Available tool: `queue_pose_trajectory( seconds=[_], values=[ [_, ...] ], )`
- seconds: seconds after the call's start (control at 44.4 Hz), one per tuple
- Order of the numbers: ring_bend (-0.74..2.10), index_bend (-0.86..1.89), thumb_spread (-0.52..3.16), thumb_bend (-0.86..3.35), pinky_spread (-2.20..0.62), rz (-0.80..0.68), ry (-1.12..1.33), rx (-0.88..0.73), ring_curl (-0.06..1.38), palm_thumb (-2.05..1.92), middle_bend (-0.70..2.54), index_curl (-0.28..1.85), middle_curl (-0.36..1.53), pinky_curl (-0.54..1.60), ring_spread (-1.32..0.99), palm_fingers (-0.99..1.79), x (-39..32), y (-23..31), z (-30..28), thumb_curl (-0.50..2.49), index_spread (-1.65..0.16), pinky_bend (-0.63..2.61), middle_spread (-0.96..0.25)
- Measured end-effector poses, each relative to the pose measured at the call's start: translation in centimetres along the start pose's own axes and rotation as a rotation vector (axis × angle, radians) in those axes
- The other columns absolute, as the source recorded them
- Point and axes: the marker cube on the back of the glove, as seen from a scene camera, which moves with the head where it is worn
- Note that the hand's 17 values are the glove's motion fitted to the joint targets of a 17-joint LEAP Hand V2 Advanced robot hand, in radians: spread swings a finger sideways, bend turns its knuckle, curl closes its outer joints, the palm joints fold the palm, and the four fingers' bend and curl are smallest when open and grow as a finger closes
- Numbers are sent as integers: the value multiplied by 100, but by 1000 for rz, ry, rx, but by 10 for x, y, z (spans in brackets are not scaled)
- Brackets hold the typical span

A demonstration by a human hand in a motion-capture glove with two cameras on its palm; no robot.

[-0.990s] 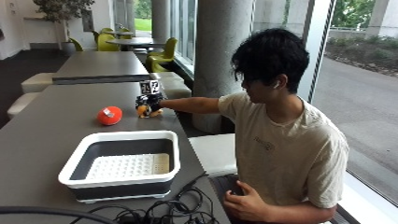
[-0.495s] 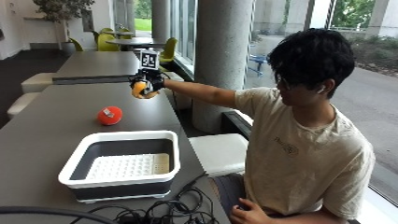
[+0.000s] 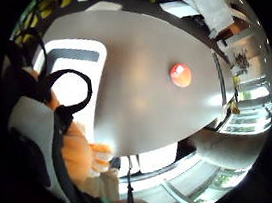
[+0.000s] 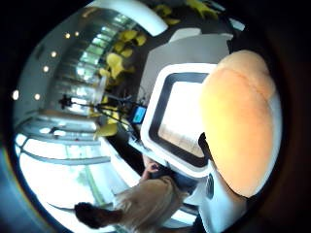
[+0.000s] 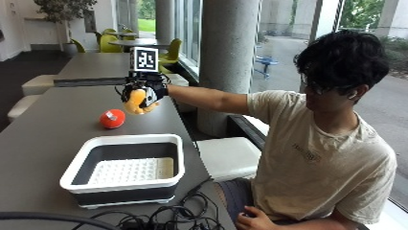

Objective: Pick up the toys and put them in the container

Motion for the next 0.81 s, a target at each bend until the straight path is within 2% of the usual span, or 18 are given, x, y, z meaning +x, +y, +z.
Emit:
queue_pose_trajectory(
  seconds=[0.135, 0.36, 0.675, 0.81],
  values=[
    [89, 28, 75, 13, -41, -143, -46, -7, 58, 73, 47, 33, 52, 44, -47, 84, -56, -15, 11, 85, -38, 104, -35],
    [87, 21, 74, 10, -41, -195, 3, 2, 59, 72, 44, 37, 58, 44, -47, 76, -104, -27, 11, 89, -38, 107, -36],
    [87, 16, 77, 7, -41, -176, 34, -39, 60, 72, 37, 42, 65, 45, -46, 68, -126, -41, 22, 92, -38, 112, -36],
    [85, 10, 85, 7, -38, -131, 89, -149, 61, 72, 30, 42, 66, 46, -43, 50, -122, -40, 28, 93, -36, 118, -33]
  ],
)
